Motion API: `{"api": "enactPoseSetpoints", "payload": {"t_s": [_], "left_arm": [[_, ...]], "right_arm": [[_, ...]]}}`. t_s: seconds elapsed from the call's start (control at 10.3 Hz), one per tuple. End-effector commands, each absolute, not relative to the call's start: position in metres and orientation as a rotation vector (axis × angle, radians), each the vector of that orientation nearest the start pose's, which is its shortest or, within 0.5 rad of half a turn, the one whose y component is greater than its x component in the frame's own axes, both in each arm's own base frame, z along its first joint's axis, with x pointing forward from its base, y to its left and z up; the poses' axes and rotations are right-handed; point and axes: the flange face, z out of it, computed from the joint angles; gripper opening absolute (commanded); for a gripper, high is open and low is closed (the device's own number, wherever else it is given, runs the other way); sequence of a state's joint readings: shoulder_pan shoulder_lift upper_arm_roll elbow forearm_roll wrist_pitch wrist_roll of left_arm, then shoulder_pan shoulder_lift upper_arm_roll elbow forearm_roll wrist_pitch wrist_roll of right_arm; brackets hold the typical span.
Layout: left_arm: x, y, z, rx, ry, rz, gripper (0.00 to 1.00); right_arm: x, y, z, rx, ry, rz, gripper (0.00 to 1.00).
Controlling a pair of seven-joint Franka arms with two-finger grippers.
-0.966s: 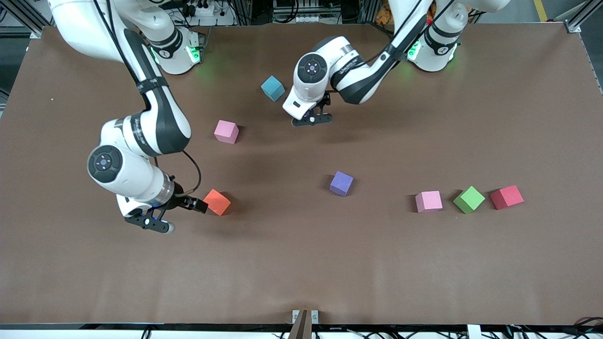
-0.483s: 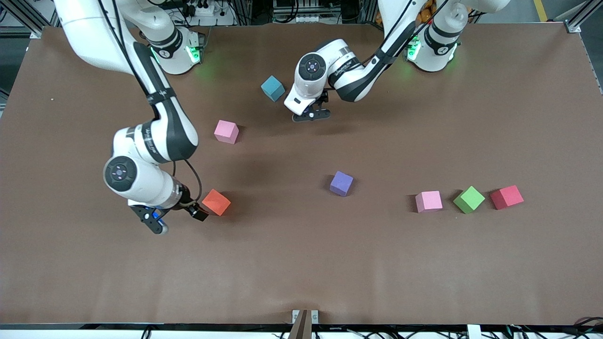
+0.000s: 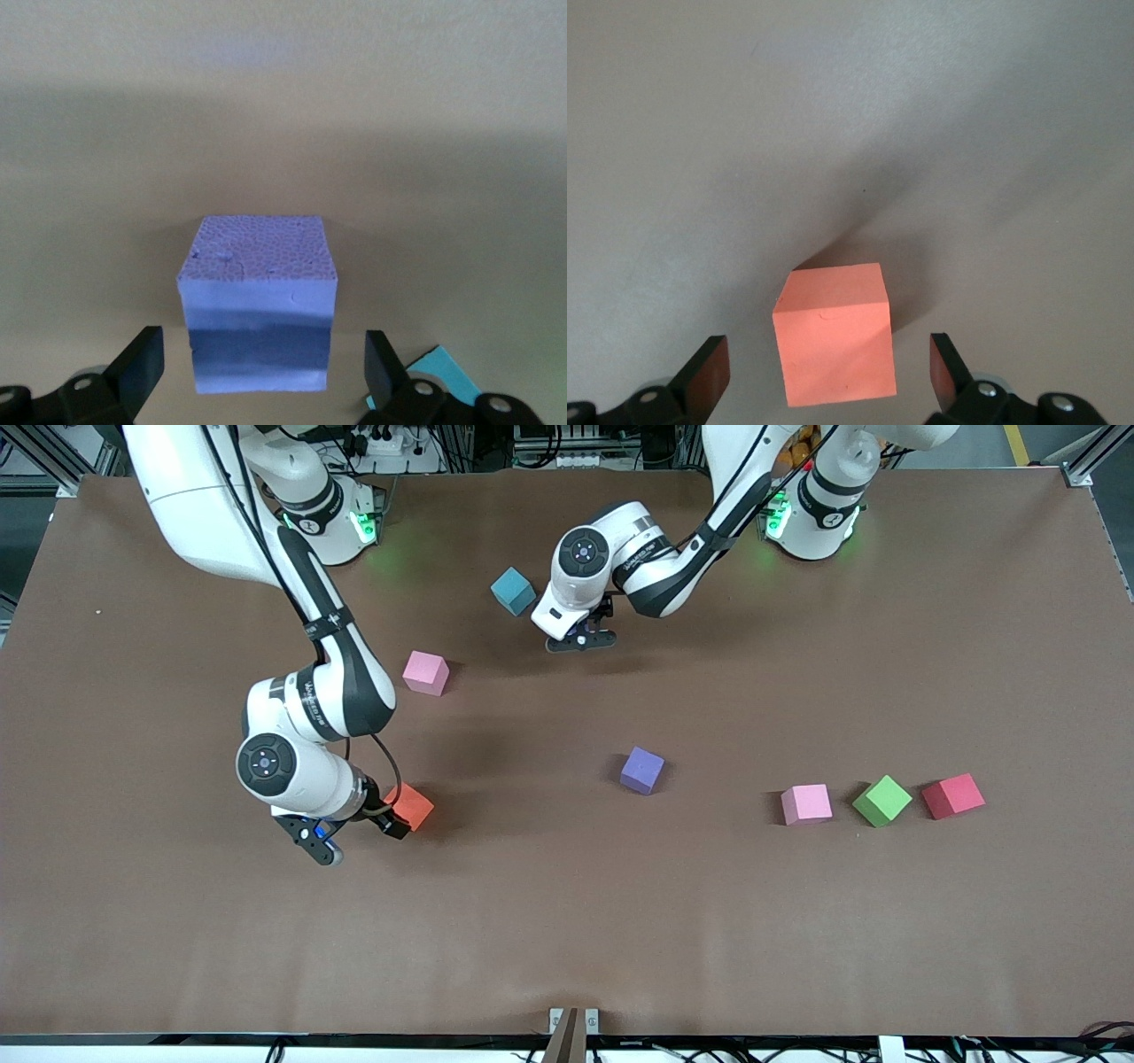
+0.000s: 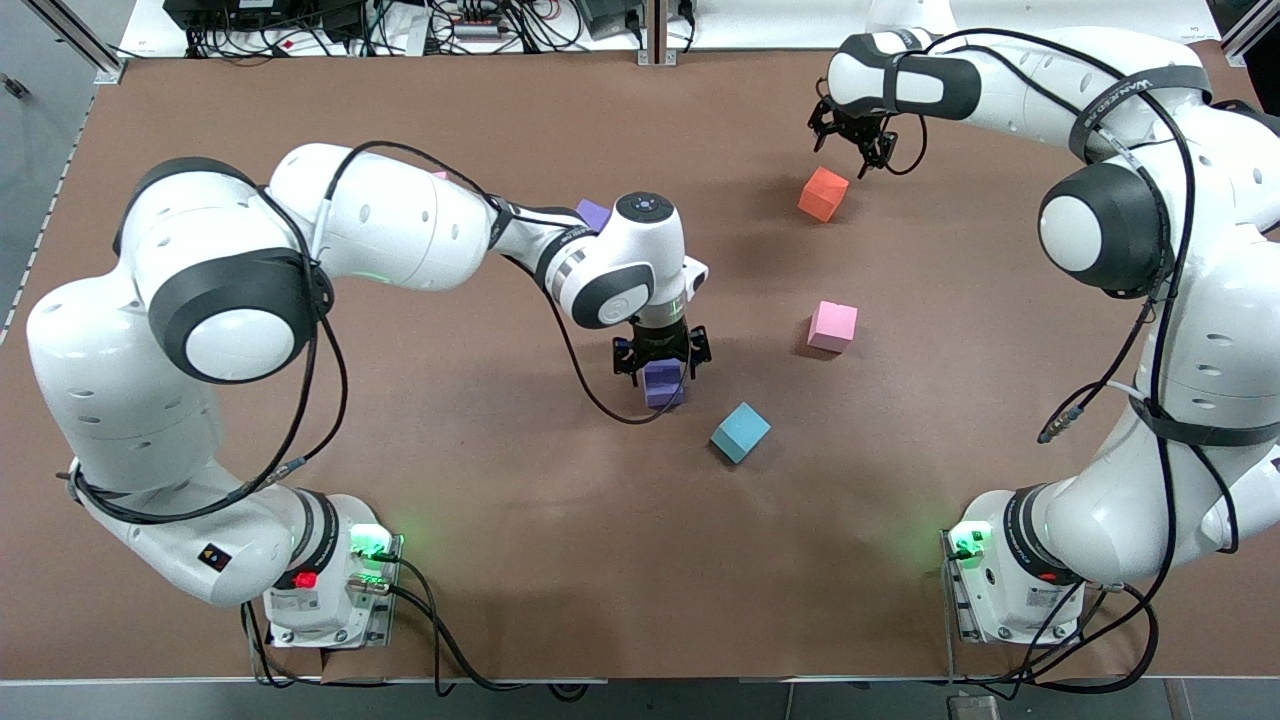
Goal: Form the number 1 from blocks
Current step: 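Grasp the orange cube with the right gripper while the left grasps purple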
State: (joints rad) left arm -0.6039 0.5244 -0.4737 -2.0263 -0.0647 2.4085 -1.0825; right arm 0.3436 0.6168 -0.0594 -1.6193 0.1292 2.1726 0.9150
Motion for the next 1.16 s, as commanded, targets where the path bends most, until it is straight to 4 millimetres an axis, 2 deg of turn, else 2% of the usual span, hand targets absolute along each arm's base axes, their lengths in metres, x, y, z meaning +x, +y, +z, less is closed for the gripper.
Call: {"api": "enactPoseSetpoints", "payload": {"t_s": [0.0,0.1,0.29,0.39,0.48,0.77,1.06], "left_arm": [[0.279,-0.514,0.198,-3.146,-0.056,0.378,1.00],[0.278,-0.512,0.195,-3.137,-0.009,0.360,0.96],[0.271,-0.504,0.189,-3.116,0.061,0.356,0.77],[0.268,-0.502,0.190,-3.110,0.096,0.340,0.66],[0.257,-0.499,0.193,-3.094,0.195,0.305,0.52],[0.245,-0.503,0.195,-3.094,0.177,0.315,0.52],[0.246,-0.505,0.195,-3.099,0.103,0.337,0.54]], "right_arm": [[0.652,0.218,0.250,-2.963,1.003,0.126,1.00],[0.653,0.219,0.246,-2.960,0.997,0.106,1.00],[0.650,0.217,0.237,-2.968,0.996,0.117,1.00],[0.646,0.216,0.233,-2.978,0.969,0.127,1.00],[0.642,0.213,0.229,-2.981,0.963,0.128,1.00],[0.639,0.212,0.220,-2.984,0.964,0.131,1.00],[0.636,0.215,0.204,-2.996,0.928,0.119,1.00]]}}
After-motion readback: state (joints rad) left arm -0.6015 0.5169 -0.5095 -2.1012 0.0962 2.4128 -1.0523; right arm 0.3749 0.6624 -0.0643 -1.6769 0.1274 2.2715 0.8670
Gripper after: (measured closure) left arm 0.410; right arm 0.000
